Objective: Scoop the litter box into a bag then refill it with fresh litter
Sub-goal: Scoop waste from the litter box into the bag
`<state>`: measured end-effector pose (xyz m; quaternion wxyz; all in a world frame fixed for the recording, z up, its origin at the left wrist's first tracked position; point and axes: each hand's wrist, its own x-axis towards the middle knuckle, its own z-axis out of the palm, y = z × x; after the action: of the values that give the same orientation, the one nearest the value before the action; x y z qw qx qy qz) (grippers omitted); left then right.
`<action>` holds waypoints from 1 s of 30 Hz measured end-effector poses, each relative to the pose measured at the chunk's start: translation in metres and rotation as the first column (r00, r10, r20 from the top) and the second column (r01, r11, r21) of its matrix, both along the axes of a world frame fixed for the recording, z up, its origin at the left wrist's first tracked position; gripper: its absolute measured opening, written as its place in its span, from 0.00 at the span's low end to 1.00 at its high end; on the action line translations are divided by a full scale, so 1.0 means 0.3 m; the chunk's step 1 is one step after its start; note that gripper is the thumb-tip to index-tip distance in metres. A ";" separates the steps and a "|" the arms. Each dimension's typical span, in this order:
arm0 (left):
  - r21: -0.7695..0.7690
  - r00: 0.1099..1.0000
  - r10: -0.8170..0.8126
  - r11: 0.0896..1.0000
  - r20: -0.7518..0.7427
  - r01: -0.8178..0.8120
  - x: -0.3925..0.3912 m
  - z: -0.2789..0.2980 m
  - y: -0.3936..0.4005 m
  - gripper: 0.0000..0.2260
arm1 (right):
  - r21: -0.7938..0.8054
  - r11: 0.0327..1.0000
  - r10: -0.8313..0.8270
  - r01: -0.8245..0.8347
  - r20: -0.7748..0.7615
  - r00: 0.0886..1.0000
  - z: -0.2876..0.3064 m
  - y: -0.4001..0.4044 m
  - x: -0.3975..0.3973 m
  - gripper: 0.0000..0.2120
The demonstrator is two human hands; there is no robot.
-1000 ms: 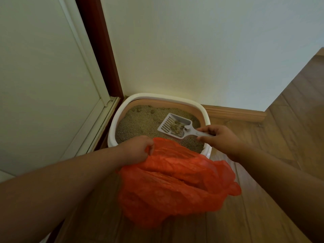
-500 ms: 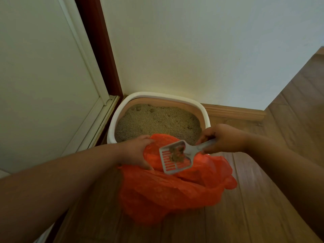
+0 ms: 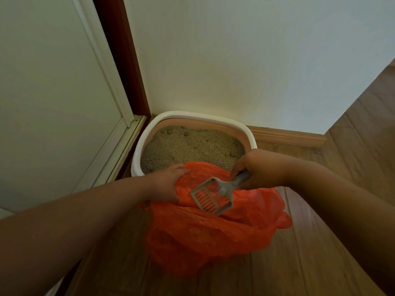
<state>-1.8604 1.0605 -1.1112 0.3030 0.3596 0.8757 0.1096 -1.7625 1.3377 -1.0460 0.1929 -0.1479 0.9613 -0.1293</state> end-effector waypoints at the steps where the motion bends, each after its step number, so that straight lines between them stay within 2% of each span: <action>1: 0.001 1.000 0.000 1.000 -0.001 0.000 -0.001 -0.002 -0.001 0.47 | -0.003 1.000 -0.011 0.011 0.004 1.000 0.000 0.003 0.000 0.10; 4: 0.008 1.000 -0.001 1.000 -0.002 0.001 -0.007 -0.005 -0.002 0.44 | -0.034 0.997 -0.066 0.067 0.020 0.998 0.004 0.009 -0.002 0.10; 10: 0.042 1.000 0.027 0.999 -0.011 -0.027 -0.003 0.002 0.007 0.37 | -0.249 0.923 -0.265 0.293 0.139 0.954 -0.002 0.068 -0.014 0.08; 14: 0.018 0.999 0.034 0.999 -0.031 -0.034 -0.013 -0.015 -0.003 0.33 | -0.479 0.691 -0.473 0.541 0.265 0.840 -0.028 0.130 -0.009 0.09; 17: -0.011 0.998 0.045 0.999 -0.043 -0.045 -0.025 -0.036 -0.015 0.34 | -0.521 0.462 -0.689 0.718 0.299 0.660 -0.091 0.153 -0.014 0.08; 19: -0.016 0.998 0.053 0.998 -0.047 -0.054 -0.033 -0.044 -0.017 0.34 | -0.499 0.389 -0.781 0.774 0.267 0.565 -0.141 0.152 -0.013 0.08; 23: -0.027 0.997 0.053 0.998 -0.058 -0.054 -0.045 -0.060 -0.016 0.34 | -0.427 0.397 -0.853 0.813 0.155 0.498 -0.206 0.138 -0.002 0.10; 27: -0.035 0.997 0.035 0.999 -0.073 -0.037 -0.047 -0.079 -0.015 0.34 | -0.335 0.515 -0.833 0.789 0.021 0.553 -0.208 0.114 -0.007 0.11; 30: -0.033 0.997 0.035 0.999 -0.075 -0.038 -0.052 -0.086 -0.013 0.35 | -0.259 0.568 -0.811 0.782 -0.014 0.585 -0.227 0.106 -0.024 0.14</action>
<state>-1.8761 1.0566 -1.1370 0.2742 0.3422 0.8945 0.0867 -1.7698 1.3694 -1.1141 0.0321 0.2727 0.9135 -0.3001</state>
